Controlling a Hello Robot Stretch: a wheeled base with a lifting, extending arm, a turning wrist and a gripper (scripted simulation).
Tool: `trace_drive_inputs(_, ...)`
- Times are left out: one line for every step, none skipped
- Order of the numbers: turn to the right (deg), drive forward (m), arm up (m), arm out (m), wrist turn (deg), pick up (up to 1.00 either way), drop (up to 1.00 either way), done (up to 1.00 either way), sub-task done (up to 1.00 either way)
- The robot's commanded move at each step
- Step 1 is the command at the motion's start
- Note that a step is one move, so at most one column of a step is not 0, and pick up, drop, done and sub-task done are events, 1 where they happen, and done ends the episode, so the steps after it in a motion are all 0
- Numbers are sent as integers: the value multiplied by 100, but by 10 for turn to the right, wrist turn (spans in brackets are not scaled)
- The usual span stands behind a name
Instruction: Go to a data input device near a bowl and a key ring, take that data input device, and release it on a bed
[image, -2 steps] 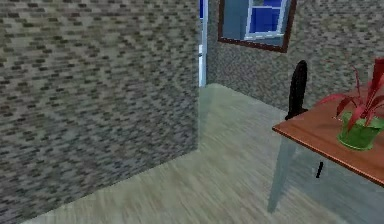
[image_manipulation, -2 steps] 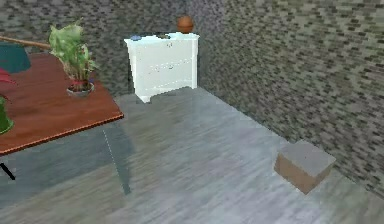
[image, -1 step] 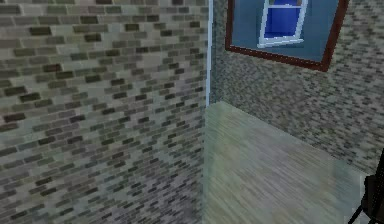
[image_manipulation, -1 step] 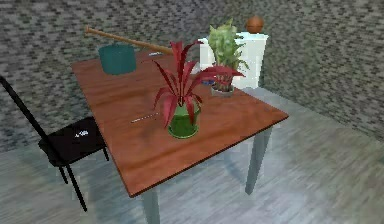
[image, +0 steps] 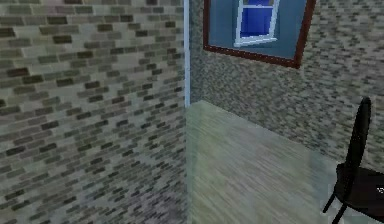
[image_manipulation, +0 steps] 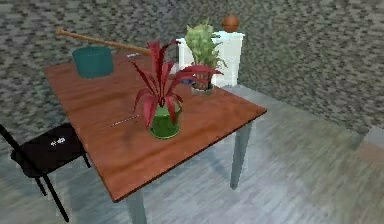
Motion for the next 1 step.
trace_drive_inputs(0, 25, 0, 0, 0, 0, 0, 0, 0)
